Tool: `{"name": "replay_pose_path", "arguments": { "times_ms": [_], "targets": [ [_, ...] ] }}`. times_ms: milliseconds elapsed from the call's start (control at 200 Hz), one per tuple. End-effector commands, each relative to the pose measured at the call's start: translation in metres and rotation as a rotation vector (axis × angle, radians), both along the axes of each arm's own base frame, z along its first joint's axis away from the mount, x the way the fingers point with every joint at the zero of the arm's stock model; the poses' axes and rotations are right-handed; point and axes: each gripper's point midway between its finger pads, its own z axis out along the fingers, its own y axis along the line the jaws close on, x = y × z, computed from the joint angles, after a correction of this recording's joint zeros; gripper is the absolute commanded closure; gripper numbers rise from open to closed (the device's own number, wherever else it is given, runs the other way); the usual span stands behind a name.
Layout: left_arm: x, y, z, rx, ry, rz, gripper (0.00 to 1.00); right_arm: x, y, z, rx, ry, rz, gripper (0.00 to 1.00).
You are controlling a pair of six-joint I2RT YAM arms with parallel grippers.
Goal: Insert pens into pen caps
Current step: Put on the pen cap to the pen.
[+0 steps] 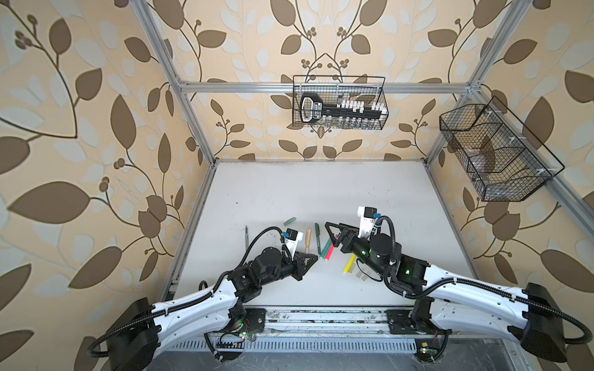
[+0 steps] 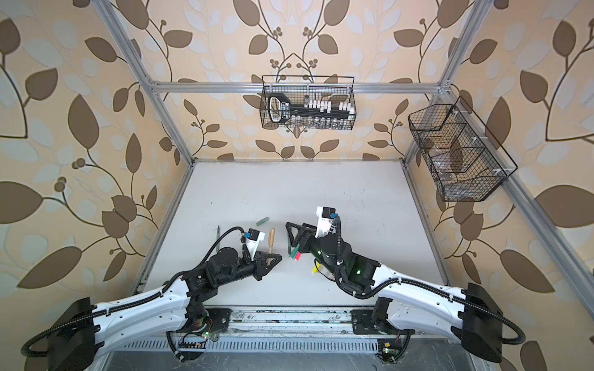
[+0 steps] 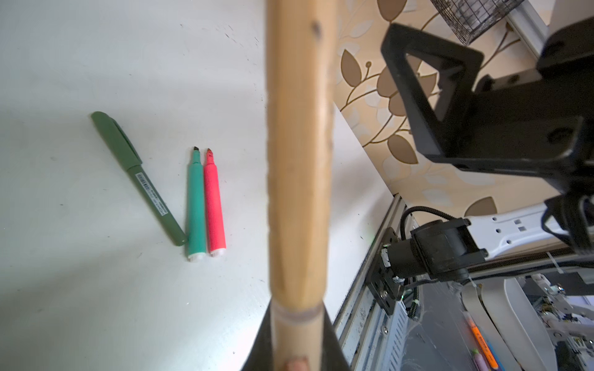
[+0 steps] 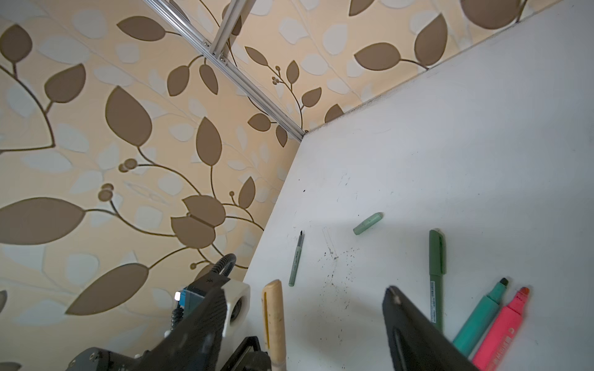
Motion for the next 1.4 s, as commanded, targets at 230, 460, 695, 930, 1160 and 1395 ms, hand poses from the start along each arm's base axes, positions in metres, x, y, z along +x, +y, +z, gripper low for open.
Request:
{"name": "replay_pose_path", "arguments": {
  "times_ms": [230, 460, 695, 930, 1160, 1395],
  "targets": [
    [-0.013, -0.018, 0.018, -0.056, -0.081, -0.097, 1.0, 0.007, 0.034, -0.004, 0.014, 0.018, 0.111, 0.29],
    [-0.014, -0.02, 0.019, -0.055, -0.083, -0.104, 1.0, 0.011, 0.047, -0.006, 0.019, 0.031, 0.137, 0.35],
    [-0.011, -0.019, 0.018, -0.046, -0.082, -0.084, 1.0, 0.006, 0.051, -0.001, 0.02, 0.009, 0.15, 0.36],
    [-0.009, -0.021, 0.022, -0.049, -0.082, -0.082, 1.0, 0.003, 0.061, -0.011, 0.011, 0.03, 0.169, 0.46],
    [-0.005, -0.022, 0.027, -0.054, -0.088, -0.067, 1.0, 0.002, 0.068, -0.021, 0.0, 0.052, 0.181, 0.54],
    [0.005, -0.022, 0.033, -0.039, -0.1, -0.024, 1.0, -0.003, 0.074, -0.03, -0.013, 0.066, 0.196, 0.76]
  ]
}}
